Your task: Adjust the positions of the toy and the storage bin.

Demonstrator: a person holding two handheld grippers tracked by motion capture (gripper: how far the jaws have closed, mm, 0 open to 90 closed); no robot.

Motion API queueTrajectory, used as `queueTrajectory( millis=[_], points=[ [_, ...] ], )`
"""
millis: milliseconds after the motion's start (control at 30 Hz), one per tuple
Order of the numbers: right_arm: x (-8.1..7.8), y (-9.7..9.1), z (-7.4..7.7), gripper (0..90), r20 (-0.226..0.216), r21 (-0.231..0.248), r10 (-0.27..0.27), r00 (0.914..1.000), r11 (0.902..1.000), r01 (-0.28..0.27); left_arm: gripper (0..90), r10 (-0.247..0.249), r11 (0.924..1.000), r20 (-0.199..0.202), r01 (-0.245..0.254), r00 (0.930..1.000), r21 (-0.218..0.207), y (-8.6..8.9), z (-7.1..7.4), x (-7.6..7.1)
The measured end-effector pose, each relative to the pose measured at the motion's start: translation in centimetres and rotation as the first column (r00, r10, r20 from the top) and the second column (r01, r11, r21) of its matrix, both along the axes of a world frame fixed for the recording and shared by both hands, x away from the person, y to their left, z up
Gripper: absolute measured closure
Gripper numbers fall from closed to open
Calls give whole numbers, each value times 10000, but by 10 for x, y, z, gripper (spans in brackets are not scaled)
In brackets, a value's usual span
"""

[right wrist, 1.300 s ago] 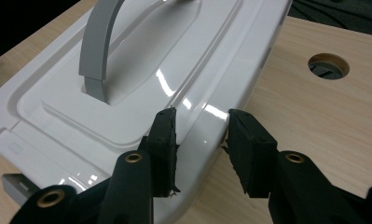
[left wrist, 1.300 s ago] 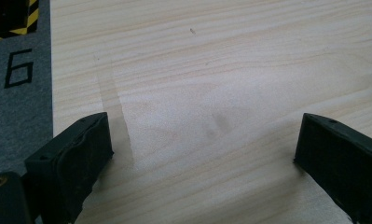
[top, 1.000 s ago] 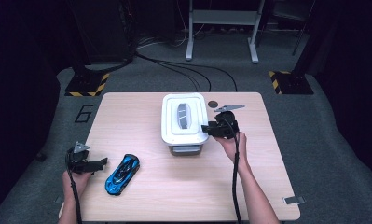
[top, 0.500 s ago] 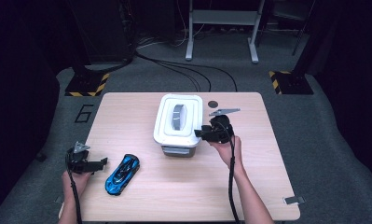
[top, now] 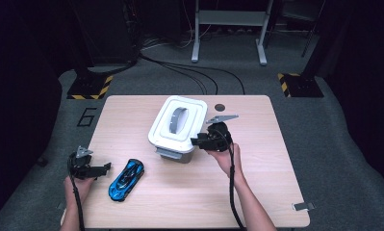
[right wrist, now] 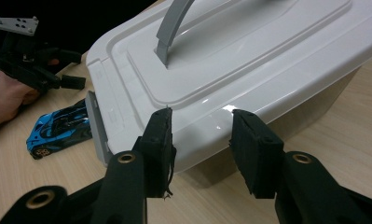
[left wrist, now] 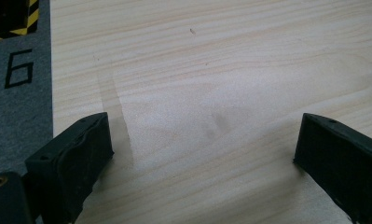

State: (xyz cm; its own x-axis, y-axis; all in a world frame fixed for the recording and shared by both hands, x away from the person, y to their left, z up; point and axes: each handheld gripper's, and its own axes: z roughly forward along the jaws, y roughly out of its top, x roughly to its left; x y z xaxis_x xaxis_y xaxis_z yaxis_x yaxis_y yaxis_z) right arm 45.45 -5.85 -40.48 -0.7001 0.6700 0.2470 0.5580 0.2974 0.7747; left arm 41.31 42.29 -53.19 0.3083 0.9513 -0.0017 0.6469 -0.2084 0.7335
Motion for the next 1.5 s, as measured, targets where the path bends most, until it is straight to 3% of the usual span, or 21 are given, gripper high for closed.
queueTrajectory(
  millis=[633,767,800,867,900,1033,1200,1233,1267,1400,1500],
  points=[
    [1,25,-4,551,140,226,423,9990,9988,-426,40,-2,10000,-3,2,10000,-30,0,0,0],
    [1,25,-6,485,331,183,523,9981,9984,-530,40,-1,10000,0,1,10000,-35,0,0,0],
    [-2,18,-7,394,603,377,402,9974,9984,-426,40,-4,10000,-3,4,10000,-34,0,0,0],
    [-4,14,-8,364,710,409,302,9970,9986,-331,40,-5,10000,-6,5,10000,-32,0,0,0],
    [-8,3,-10,278,845,540,-5,9964,9985,-41,40,-2,10000,-4,2,10000,-37,0,0,0],
    [-13,-27,-23,173,968,403,-776,9923,9964,739,40,-15,10000,-7,15,10000,-25,0,0,0],
    [-16,-72,-52,137,889,-379,-2007,9756,9781,2047,41,-7,10000,-4,7,10000,-35,0,0,0],
    [-16,-72,-52,137,889,-379,-2007,9756,9781,2047,40,-7,10000,-4,7,10000,-35,0,0,0],
    [-19,-91,-68,129,758,-577,-2495,9654,9655,2541,41,-7,10000,-9,7,10000,-33,0,0,0],
    [-19,-118,-93,94,456,-1135,-3074,9505,9437,3107,42,49,10000,34,-49,10000,-65,0,0,0],
    [-16,-132,-107,75,472,-1673,-3414,9387,9238,3444,48,80,9998,36,-80,10000,-187,1,0,1]
  ],
)
